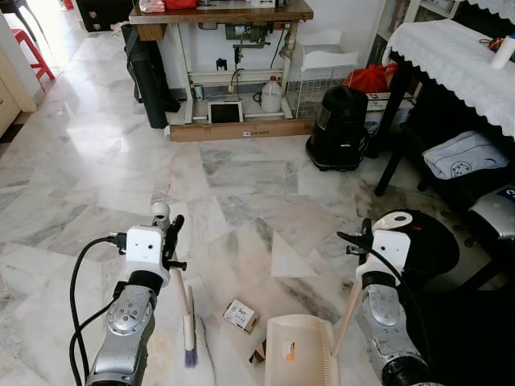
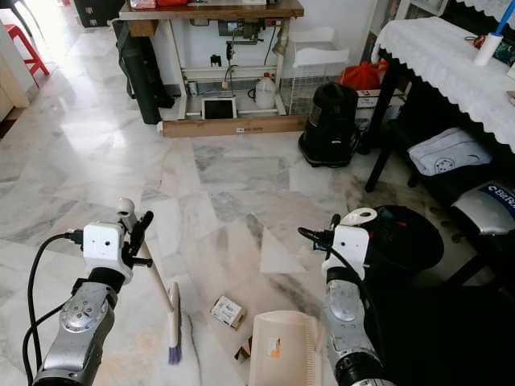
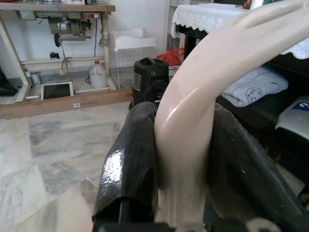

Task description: Sweep floor

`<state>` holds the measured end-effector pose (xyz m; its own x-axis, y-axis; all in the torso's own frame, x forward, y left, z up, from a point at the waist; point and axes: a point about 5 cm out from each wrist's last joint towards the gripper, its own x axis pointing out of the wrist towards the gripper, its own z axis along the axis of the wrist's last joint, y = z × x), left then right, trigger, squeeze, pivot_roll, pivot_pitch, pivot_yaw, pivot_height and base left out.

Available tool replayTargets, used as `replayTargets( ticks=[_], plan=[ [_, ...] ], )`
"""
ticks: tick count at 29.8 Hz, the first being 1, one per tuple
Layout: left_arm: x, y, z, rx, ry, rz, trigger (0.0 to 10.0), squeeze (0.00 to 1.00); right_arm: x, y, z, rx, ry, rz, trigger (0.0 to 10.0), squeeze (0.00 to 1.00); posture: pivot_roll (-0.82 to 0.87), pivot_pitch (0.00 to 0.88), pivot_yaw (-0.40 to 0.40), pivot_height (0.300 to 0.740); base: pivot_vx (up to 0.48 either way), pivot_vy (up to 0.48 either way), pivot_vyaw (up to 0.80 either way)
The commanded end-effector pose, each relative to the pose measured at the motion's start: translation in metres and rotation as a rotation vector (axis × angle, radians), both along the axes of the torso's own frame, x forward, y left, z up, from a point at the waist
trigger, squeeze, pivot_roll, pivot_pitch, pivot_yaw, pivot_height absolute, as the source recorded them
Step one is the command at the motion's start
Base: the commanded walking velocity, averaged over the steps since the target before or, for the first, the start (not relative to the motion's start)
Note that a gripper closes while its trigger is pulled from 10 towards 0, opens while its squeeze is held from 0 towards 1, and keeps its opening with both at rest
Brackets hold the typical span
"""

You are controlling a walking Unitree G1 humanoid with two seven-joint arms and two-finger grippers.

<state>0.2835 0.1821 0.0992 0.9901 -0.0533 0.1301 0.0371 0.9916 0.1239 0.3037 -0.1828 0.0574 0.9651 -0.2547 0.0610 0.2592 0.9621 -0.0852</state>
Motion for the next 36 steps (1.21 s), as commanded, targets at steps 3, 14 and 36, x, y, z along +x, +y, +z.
replayTargets(
  ticks=[3,14,36],
  plan=[
    [0.003,-0.001,0.006,0.005,-0.038,-0.001,10.0,0.00,0.005,-0.002,0.013,0.013,-0.061,-0.008,10.0,0.00,0.12,0.013,-0.012,0.740,0.000,0.000,-0.80],
    [0.004,-0.001,0.007,-0.007,-0.041,0.001,10.0,0.00,0.006,0.004,0.016,0.005,-0.088,0.019,10.0,0.00,0.12,0.000,-0.011,0.740,0.000,0.000,-0.20],
    [0.006,-0.002,0.009,-0.005,-0.048,0.001,10.0,0.00,0.010,0.009,0.020,0.023,-0.094,0.054,10.0,0.00,0.12,0.000,-0.010,0.740,0.000,0.358,-0.21]
  ],
)
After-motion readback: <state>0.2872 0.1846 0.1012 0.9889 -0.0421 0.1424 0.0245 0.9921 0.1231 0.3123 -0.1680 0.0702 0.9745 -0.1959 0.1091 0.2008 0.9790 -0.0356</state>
